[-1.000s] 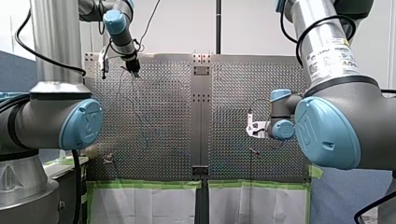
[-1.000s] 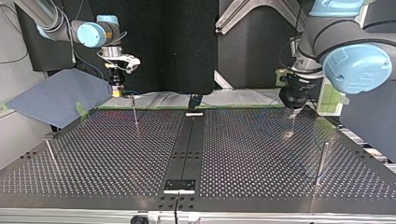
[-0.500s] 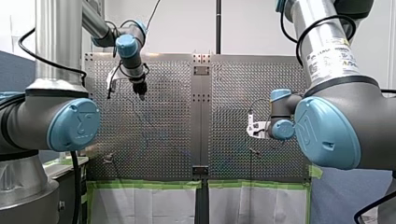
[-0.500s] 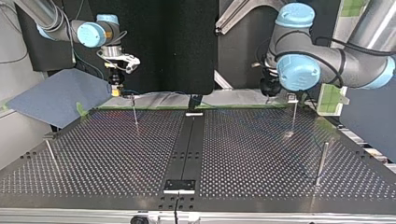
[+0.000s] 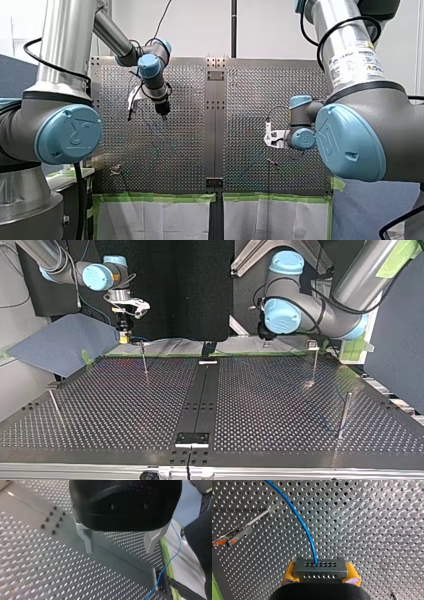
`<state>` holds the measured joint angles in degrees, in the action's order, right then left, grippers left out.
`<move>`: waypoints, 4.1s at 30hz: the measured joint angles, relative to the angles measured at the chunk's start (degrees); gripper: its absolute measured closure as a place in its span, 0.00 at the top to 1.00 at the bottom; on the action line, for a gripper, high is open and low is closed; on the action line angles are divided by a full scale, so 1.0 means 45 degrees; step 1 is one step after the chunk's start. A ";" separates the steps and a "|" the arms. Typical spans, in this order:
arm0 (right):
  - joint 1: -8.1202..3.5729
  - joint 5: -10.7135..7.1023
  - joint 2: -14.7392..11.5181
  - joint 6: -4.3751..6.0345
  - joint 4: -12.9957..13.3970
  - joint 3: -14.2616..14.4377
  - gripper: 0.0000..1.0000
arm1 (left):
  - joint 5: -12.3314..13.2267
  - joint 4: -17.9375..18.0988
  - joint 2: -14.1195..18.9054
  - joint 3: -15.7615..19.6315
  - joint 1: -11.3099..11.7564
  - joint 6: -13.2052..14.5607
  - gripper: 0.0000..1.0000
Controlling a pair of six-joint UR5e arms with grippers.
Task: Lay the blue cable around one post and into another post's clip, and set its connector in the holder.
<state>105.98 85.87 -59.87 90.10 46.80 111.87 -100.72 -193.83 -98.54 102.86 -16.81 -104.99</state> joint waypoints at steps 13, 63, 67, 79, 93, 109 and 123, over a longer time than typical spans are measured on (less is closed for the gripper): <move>0.0011 -0.0049 0.0006 0.0000 0.0041 -0.0001 0.00 | 0.0113 0.1468 -0.1472 -0.0007 -0.1473 -0.0137 1.00; 0.0067 -0.0096 0.0011 -0.0019 0.0165 -0.0004 0.00 | -0.0198 0.6960 -0.6966 -0.1984 -0.4118 -0.1099 1.00; 0.0070 -0.0095 0.0011 -0.0020 0.0160 -0.0004 0.00 | -0.0194 0.7403 -0.7408 -0.1984 -0.4167 -0.1145 1.00; 0.0058 -0.0096 0.0013 -0.0026 0.0168 -0.0002 0.00 | -0.0040 0.8695 -0.8698 -0.2852 -0.4324 -0.1399 1.00; 0.0003 -0.0096 0.0021 -0.0059 0.0197 -0.0002 0.00 | -0.0247 1.0128 -1.0132 -0.3247 -0.4452 -0.1637 1.00; -0.0002 -0.0095 0.0024 -0.0058 0.0207 0.0000 0.00 | -0.0238 1.1829 -1.1836 -0.3911 -0.4594 -0.1682 1.00; -0.0004 -0.0094 0.0029 -0.0059 0.0207 -0.0003 0.00 | -0.0578 1.3504 -1.3508 -0.4177 -0.4465 -0.1702 1.00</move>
<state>105.96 85.44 -59.74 89.84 47.74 111.85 -103.32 -133.06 -159.33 84.06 -36.90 -112.65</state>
